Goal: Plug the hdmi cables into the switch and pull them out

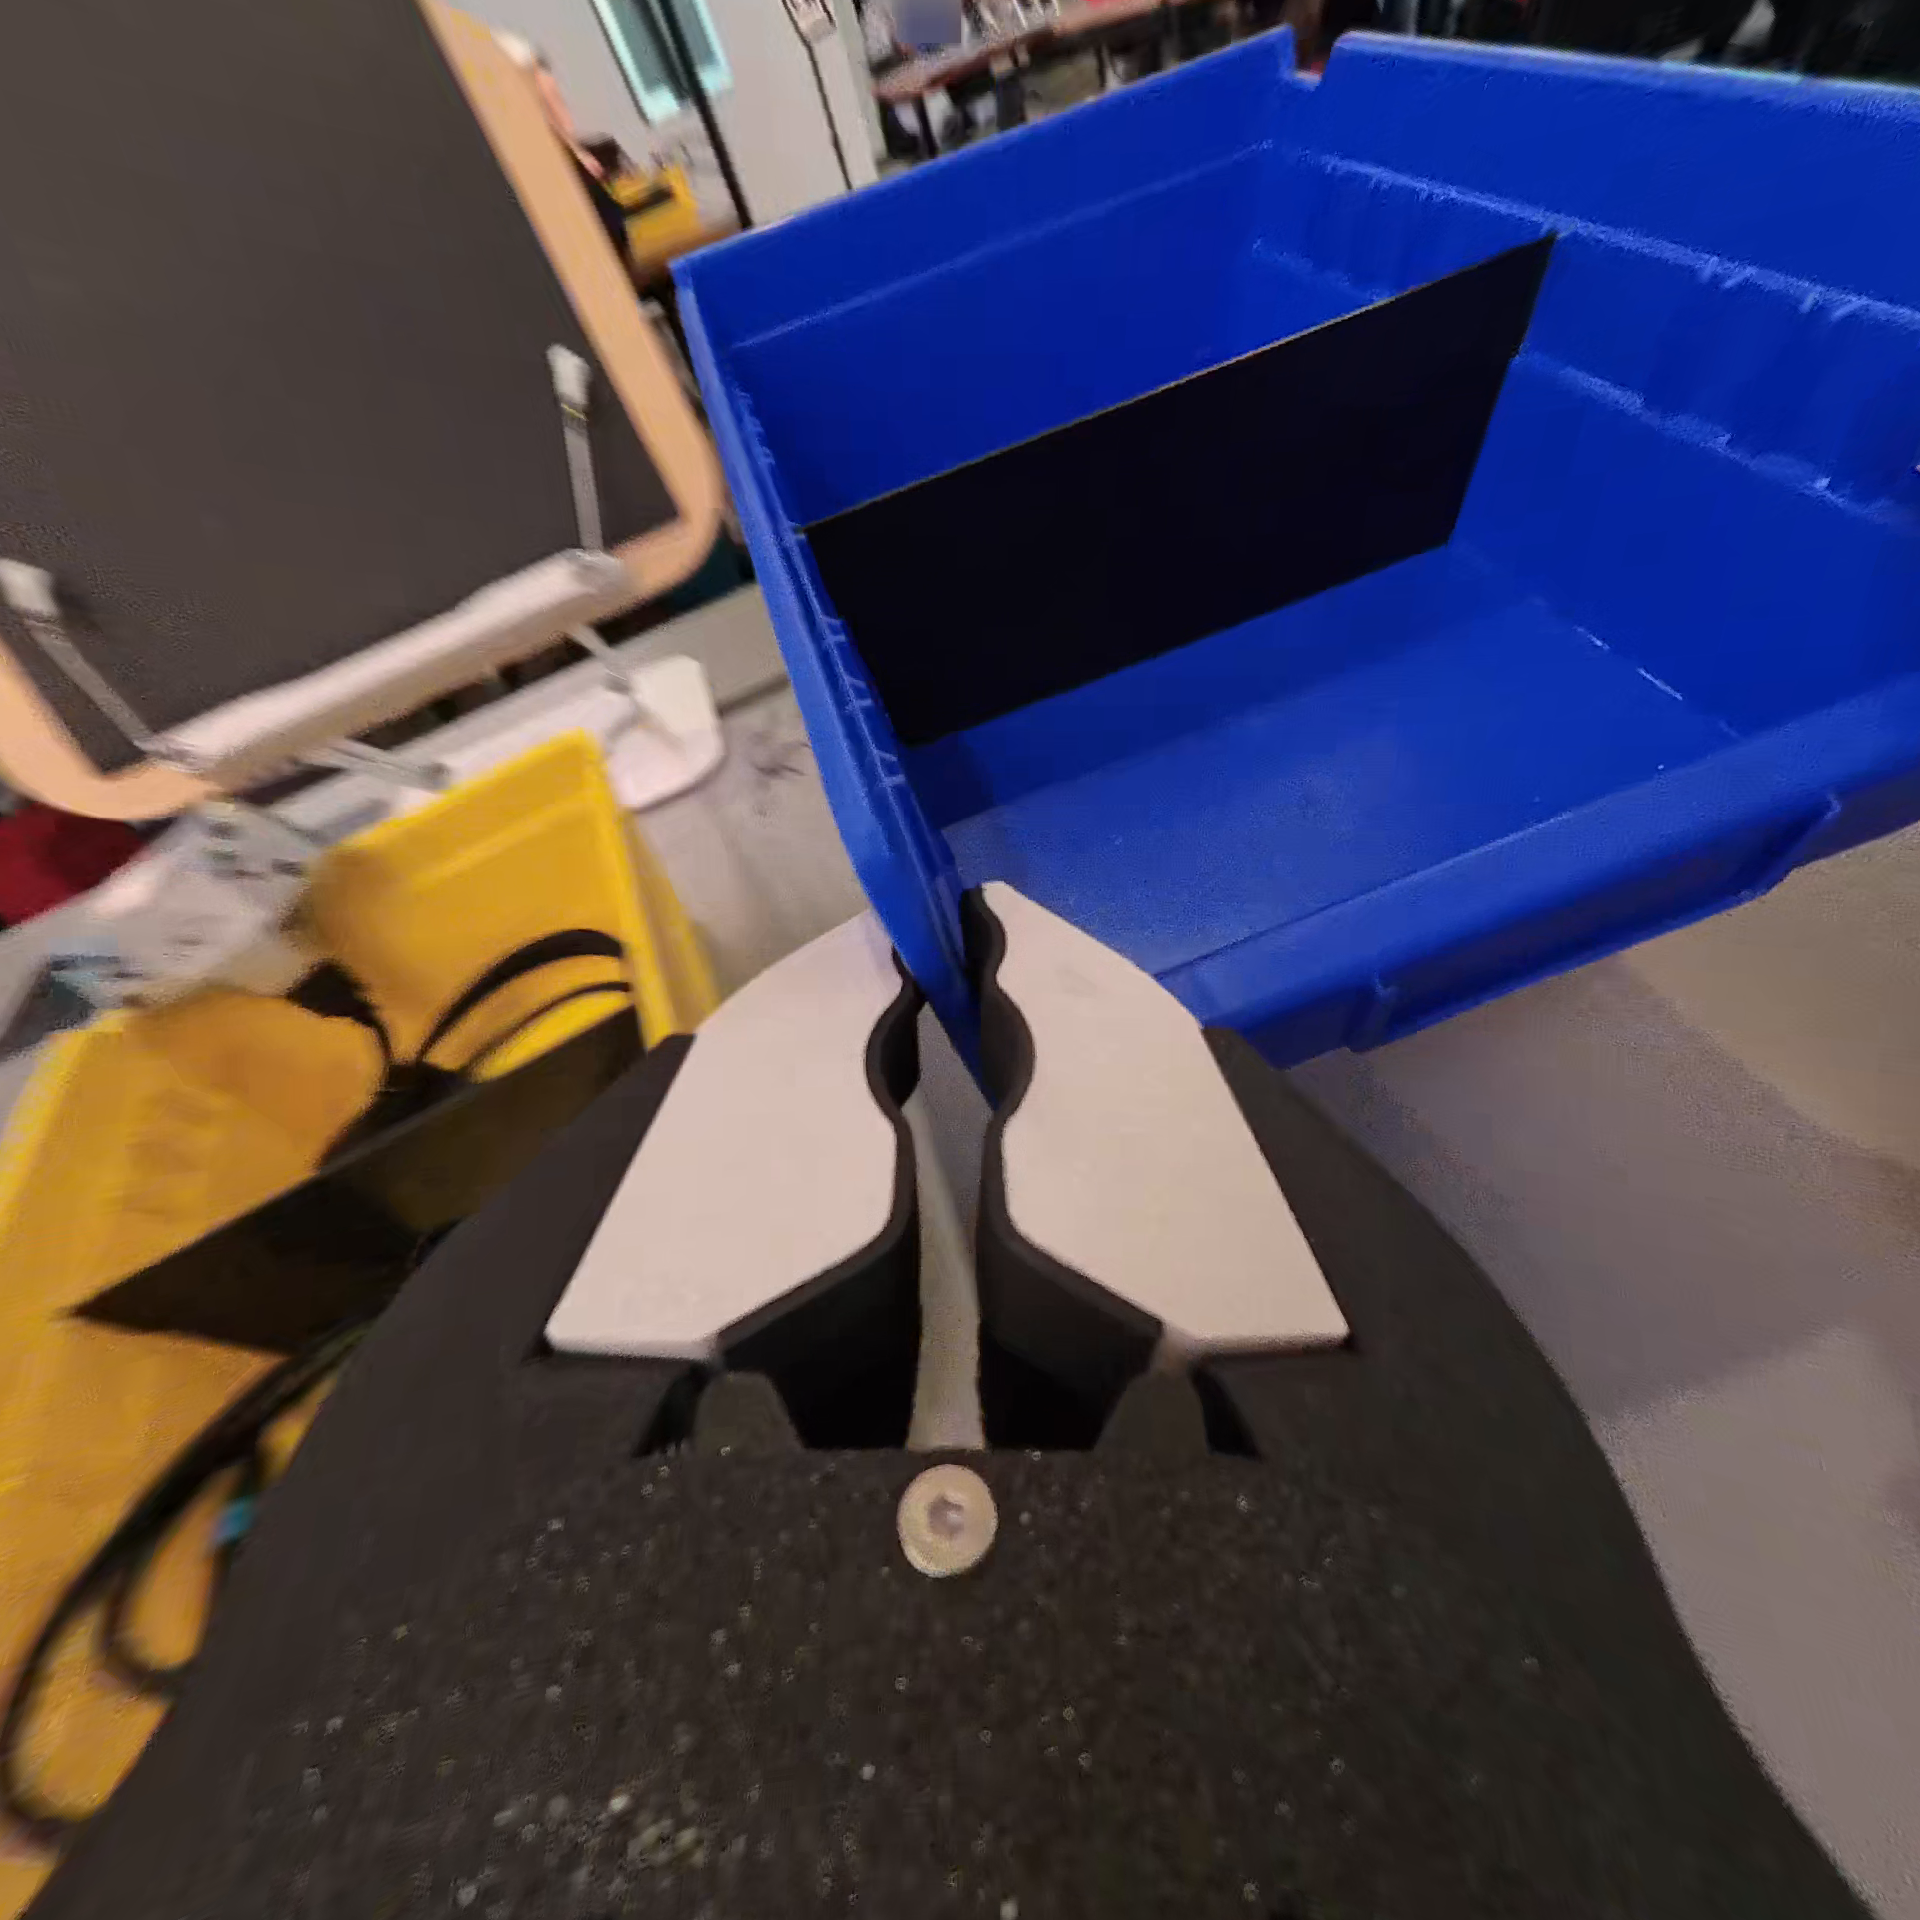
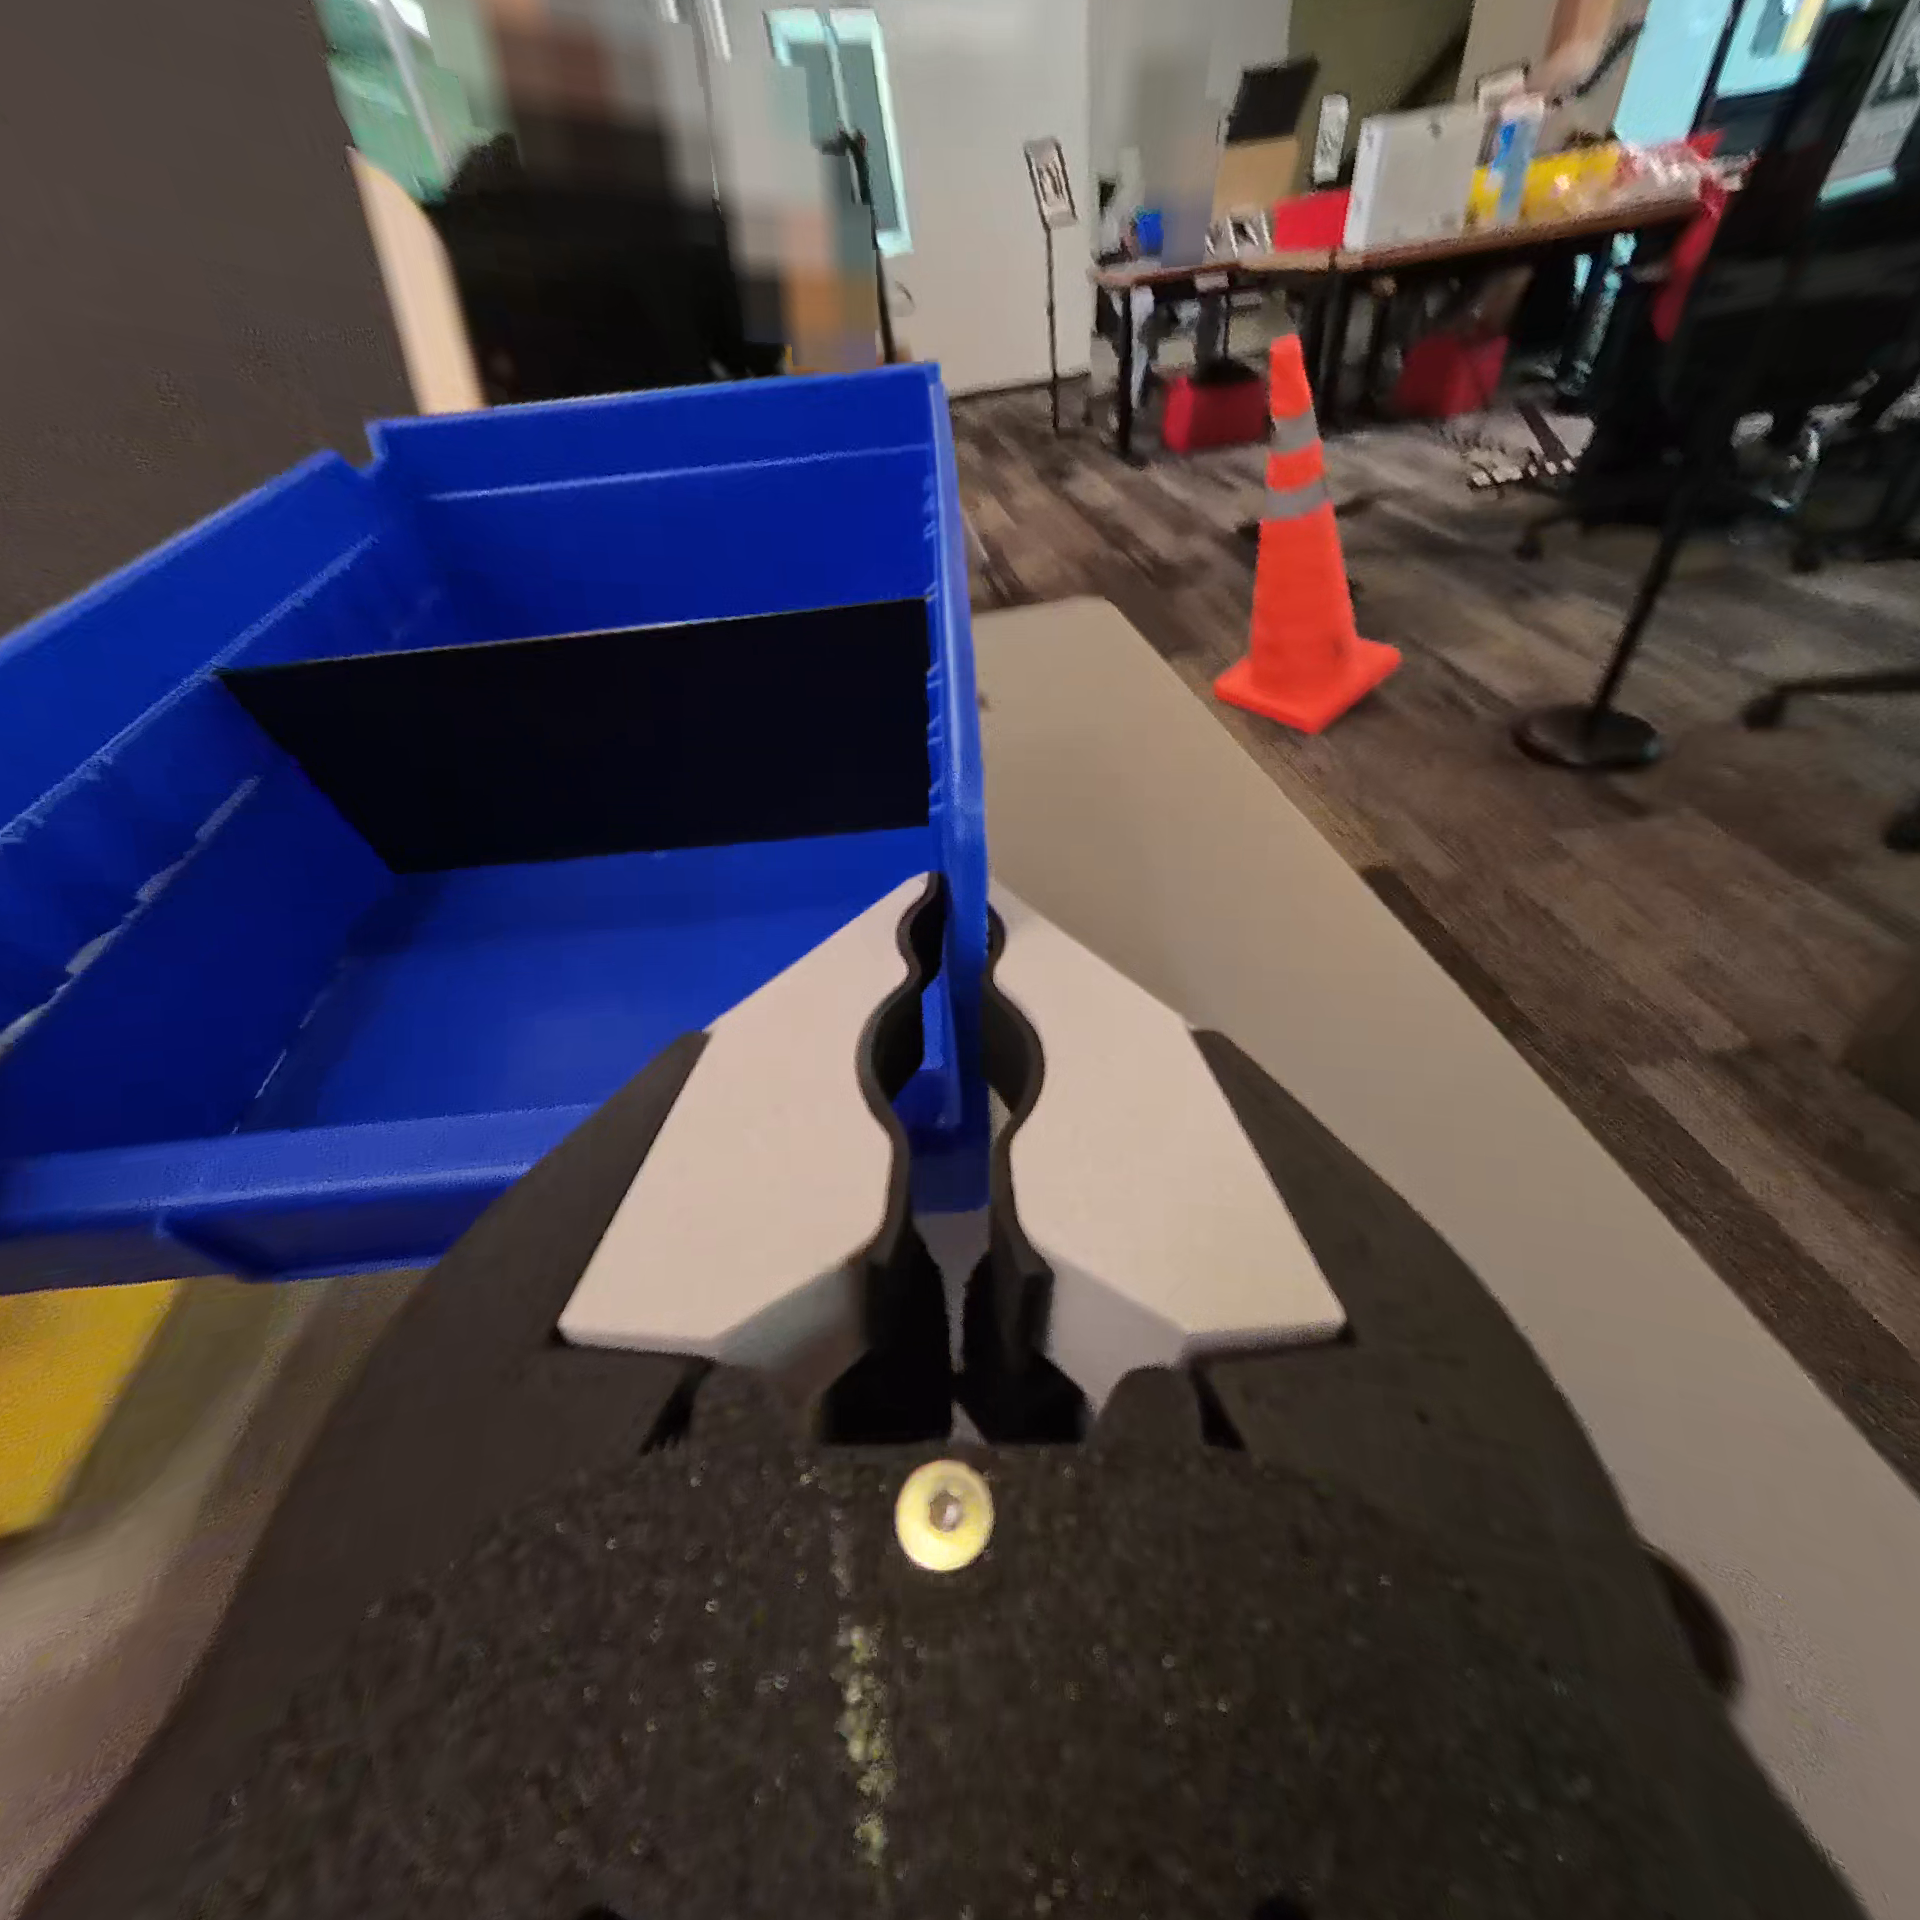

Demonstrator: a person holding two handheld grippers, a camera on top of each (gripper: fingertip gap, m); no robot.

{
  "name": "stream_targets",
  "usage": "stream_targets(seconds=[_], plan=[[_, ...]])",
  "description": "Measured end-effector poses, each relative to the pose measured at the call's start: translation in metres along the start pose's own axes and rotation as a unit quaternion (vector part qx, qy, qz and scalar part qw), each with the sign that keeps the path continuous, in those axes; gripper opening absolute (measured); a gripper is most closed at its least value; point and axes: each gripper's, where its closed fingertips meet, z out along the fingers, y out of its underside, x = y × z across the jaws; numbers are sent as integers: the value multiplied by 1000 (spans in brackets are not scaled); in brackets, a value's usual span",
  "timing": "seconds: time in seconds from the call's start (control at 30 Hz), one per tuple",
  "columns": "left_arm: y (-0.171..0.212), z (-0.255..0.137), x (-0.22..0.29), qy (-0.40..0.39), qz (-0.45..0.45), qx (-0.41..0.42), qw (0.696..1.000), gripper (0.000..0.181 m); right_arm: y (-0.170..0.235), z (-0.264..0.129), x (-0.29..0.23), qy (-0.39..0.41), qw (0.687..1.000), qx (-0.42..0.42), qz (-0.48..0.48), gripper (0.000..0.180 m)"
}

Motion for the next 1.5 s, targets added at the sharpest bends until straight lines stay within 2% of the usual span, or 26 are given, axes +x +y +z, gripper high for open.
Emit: stream_targets(seconds=[0.13,0.27,0.37,0.43,0.57,0.67,0.73,0.8,0.83,0.9,0.97,1.03,1.1,1.17,1.23,1.3,1.37,1.47,1.5], plan=[[32,36,36,29,-39,-45,998,5,36,24,38,11,998,-62,-25,2],[51,54,38,16,-53,-49,997,6,59,51,41,-9,995,-94,-20,2],[67,64,38,8,-63,-85,994,9,83,65,38,-2,991,-133,-6,4],[66,61,40,22,-51,-82,995,12,83,66,38,-2,992,-125,-12,4],[46,26,31,4,-34,-32,999,31,76,61,38,-7,993,-121,-6,12],[22,-25,24,59,-84,10,995,38,59,52,42,-2,996,-91,21,20],[11,-60,3,97,-130,39,986,39,50,43,42,-1,997,-68,33,20],[13,-84,-41,92,-151,54,983,41,46,32,34,-1,998,-59,15,23],[21,-92,-72,66,-149,54,985,43,42,26,26,0,999,-53,-6,30],[48,-108,-150,-34,-126,53,990,44,34,12,-4,-12,998,-31,-52,30],[85,-127,-218,-115,-117,41,986,45,15,-4,-34,19,996,16,-86,33],[123,-138,-254,-125,-131,29,983,50,-2,-21,-97,-35,989,70,-121,32],[155,-135,-256,-79,-163,13,983,52,20,-33,-178,-142,983,39,-113,34],[161,-121,-229,22,-171,-7,985,50,54,-42,-240,-210,974,-15,-87,38],[156,-107,-218,55,-175,-5,983,48,71,-41,-268,-209,974,-35,-81,38],[156,-91,-218,46,-188,1,981,40,84,-36,-282,-202,976,-43,-73,43],[161,-76,-215,44,-188,-20,981,35,87,-27,-276,-150,985,-29,-78,43],[170,-64,-212,26,-143,-47,988,39,112,-14,-264,-80,987,-90,-102,42],[170,-64,-211,21,-133,-49,990,42,116,-15,-268,-86,985,-95,-115,42]])
